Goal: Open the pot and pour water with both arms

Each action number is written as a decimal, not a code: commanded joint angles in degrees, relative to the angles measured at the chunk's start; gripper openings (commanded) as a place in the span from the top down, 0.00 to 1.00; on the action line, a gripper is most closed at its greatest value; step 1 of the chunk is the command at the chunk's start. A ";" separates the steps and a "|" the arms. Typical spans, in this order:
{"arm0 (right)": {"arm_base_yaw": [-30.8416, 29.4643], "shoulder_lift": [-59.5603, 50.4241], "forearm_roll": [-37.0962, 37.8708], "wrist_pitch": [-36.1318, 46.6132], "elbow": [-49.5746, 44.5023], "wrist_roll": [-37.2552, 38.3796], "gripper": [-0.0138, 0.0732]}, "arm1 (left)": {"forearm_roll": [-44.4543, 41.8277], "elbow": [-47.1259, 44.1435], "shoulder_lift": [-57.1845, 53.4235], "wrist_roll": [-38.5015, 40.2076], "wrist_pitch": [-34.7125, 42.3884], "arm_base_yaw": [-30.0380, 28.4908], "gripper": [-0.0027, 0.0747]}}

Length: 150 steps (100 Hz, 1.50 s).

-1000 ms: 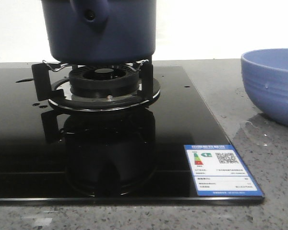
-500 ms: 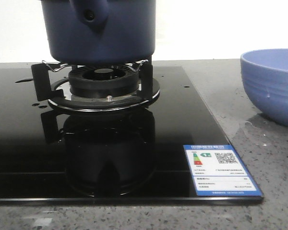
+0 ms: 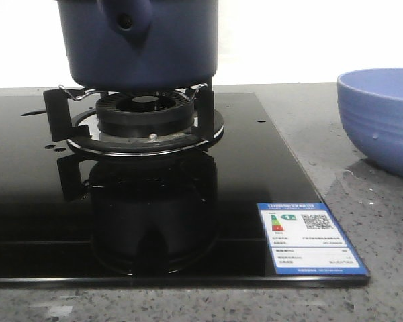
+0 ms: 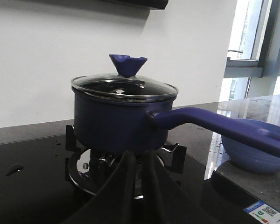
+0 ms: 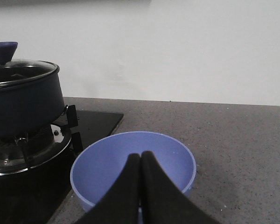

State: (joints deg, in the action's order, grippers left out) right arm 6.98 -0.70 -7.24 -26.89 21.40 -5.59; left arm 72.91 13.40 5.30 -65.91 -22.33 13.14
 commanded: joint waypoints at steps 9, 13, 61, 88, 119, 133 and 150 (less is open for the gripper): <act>0.16 -0.33 0.34 4.14 1.32 -0.75 0.92 | 2.20 1.45 0.55 0.43 1.53 -0.10 0.99; 0.16 -0.33 0.34 4.14 1.32 -0.75 0.92 | 2.20 1.45 0.55 0.43 1.53 -0.10 0.99; 0.16 -0.33 0.34 4.14 1.32 -0.75 0.92 | -30.77 1.20 0.10 13.24 8.10 -0.10 0.99; 0.16 -0.33 0.34 4.14 1.32 -0.75 0.92 | -60.76 -6.10 -2.33 39.86 23.04 -0.10 0.99; 0.16 -0.33 0.34 4.14 1.32 -0.75 0.92 | -63.01 -15.19 -4.47 48.46 14.74 -3.34 0.99; 0.16 -0.33 0.34 4.14 1.32 -0.75 0.92 | -62.89 -15.30 -7.27 49.97 6.24 -5.42 0.99; 0.16 -0.33 0.34 4.29 1.32 -0.75 0.92 | -61.88 -15.30 -7.05 49.95 5.43 -7.48 0.99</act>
State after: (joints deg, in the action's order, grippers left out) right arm 6.98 -0.70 -7.22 -27.12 21.40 -5.69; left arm 10.04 -0.28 -0.27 -16.82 -19.10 6.52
